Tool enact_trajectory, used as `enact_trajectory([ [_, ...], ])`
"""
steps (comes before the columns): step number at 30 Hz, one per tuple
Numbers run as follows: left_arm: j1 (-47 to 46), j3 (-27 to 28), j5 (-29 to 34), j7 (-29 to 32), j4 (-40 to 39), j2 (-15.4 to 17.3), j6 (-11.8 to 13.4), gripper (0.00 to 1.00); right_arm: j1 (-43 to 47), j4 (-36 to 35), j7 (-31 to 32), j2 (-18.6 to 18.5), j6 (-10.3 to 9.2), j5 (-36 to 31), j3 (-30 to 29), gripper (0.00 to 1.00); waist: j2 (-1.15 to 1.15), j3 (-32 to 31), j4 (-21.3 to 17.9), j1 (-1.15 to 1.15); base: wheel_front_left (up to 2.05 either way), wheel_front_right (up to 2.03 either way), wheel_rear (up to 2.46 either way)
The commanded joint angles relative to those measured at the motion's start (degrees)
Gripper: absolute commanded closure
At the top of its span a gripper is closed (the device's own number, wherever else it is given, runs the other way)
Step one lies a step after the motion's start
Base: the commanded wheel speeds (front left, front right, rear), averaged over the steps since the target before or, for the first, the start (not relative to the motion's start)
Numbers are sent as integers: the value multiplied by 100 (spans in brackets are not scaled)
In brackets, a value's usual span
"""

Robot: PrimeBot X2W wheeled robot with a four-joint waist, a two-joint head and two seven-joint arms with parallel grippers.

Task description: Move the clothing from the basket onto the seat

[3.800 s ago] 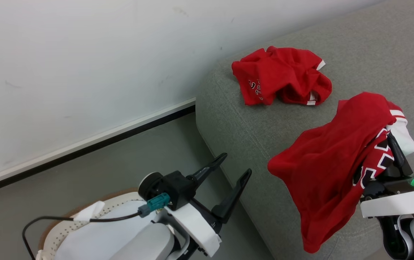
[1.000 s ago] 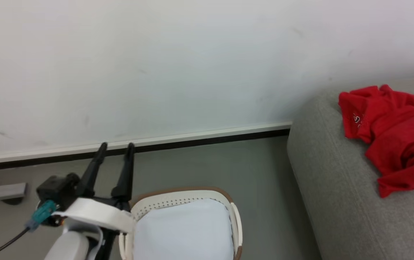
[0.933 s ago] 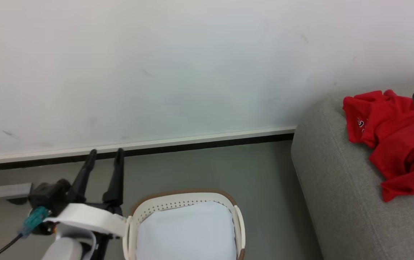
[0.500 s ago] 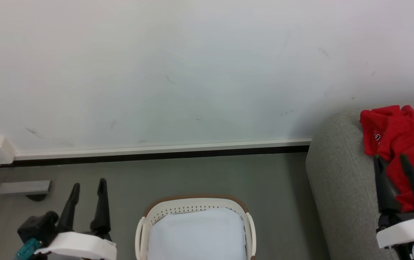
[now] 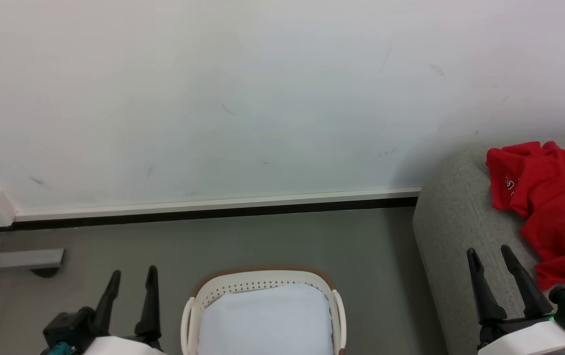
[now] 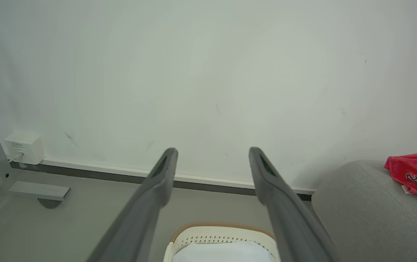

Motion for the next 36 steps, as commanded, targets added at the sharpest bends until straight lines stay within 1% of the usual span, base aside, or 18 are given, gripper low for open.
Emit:
enact_trajectory([
  [1,36,39,107,0,27,-14,-22,0,-2,-6,-16,27,-13,-50,-8,0,0,-3,-18,0,0,0,0],
  [14,-31,121,217,0,149,-73,-117,0,-65,39,-18,67,-13,-44,90,0,0,-53,-78,0,0,0,0],
  [28,-33,124,262,0,180,-88,-125,0,-108,22,-18,28,-13,-18,168,0,0,-56,-106,0,0,0,0],
  [29,-34,116,272,0,198,-88,-124,100,-105,21,-18,28,-13,-21,166,100,0,-56,-107,0,0,0,0],
  [32,5,141,178,31,288,-128,-113,100,20,106,25,101,0,20,181,100,0,-55,-107,0,0,0,0],
  [36,-51,213,-268,202,308,-126,-114,100,34,78,141,147,0,387,68,100,0,-52,-99,0,0,0,0],
])
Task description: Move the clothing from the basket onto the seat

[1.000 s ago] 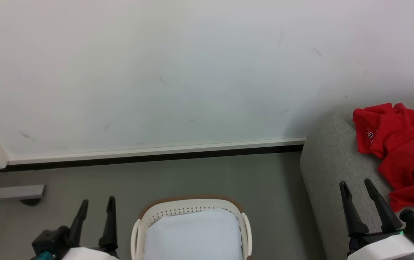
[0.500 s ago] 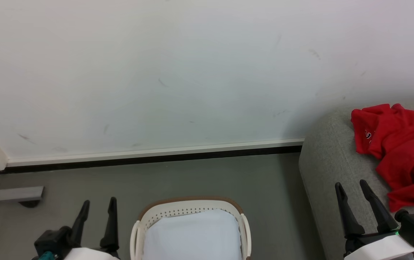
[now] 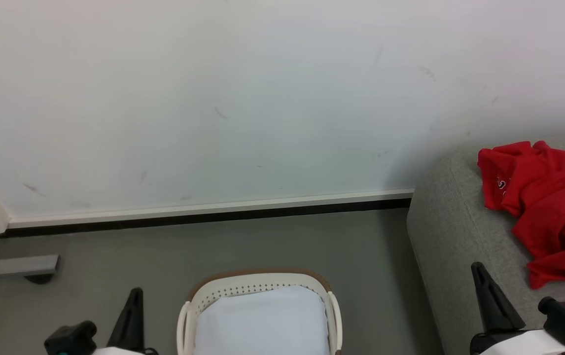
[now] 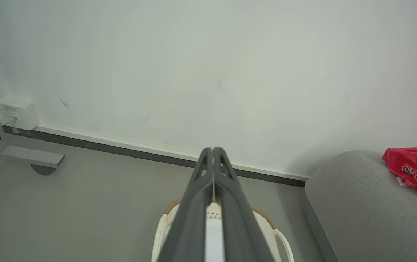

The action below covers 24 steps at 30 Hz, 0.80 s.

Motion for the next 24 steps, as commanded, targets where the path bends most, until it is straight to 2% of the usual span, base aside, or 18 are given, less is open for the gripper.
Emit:
enact_trajectory([
  [1,-142,44,-198,39,-88,27,-1,100,-87,-96,31,-12,-1,170,-91,100,0,1,4,0,0,0,0],
  [24,-125,88,-2420,575,-325,40,-5,100,-23,-221,607,208,-3,1902,-646,100,0,24,49,0,0,0,0],
])
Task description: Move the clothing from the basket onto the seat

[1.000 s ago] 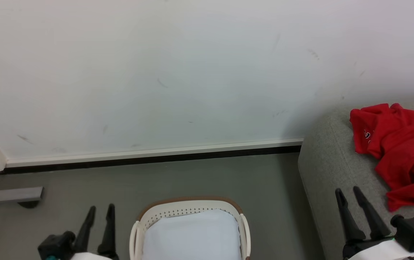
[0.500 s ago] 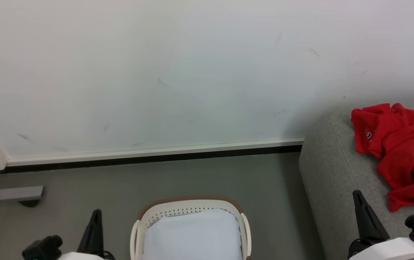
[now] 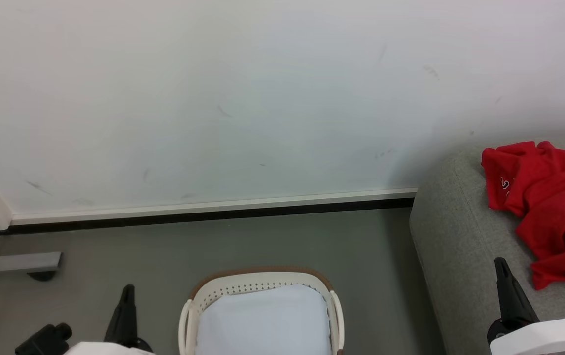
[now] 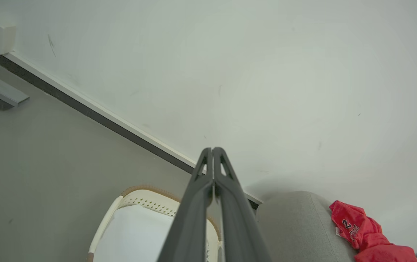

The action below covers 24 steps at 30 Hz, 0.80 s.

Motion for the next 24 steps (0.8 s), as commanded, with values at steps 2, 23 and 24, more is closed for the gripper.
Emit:
enact_trajectory([
  [2,-126,43,-296,62,-98,40,-6,100,-27,-111,57,13,-3,219,-93,100,0,2,4,0,0,0,0],
  [23,-157,111,-1840,478,-219,50,-10,100,17,-197,467,176,-5,1423,-492,100,0,22,45,0,0,0,0],
  [24,-158,115,-1912,495,-223,51,-10,100,20,-200,481,184,-5,1473,-510,100,0,23,47,0,0,0,0],
])
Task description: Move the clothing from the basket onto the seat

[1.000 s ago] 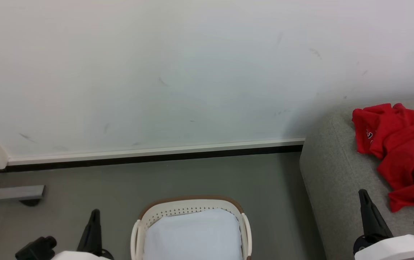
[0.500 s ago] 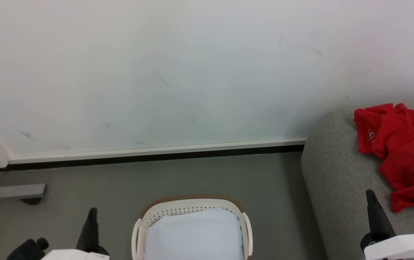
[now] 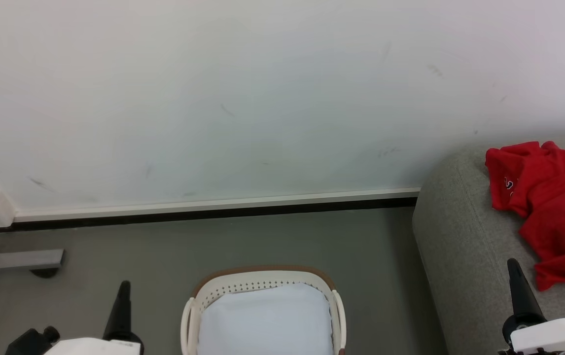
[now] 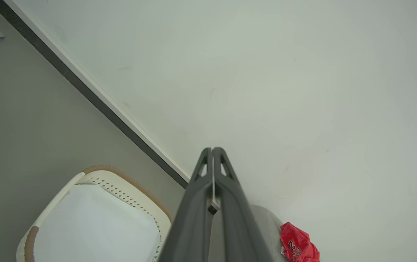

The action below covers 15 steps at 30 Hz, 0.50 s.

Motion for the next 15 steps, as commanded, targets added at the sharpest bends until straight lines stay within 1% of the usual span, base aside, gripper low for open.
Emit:
enact_trajectory([
  [1,-123,20,-266,57,-96,47,-10,100,-28,-93,57,14,-5,178,-87,100,0,2,4,0,0,0,0],
  [11,-136,52,-888,220,-138,51,-12,100,-4,-126,223,72,-6,662,-248,100,0,12,24,0,0,0,0],
  [15,-137,61,-1042,270,-152,52,-12,100,3,-135,274,92,-6,791,-294,100,0,15,30,0,0,0,0],
])
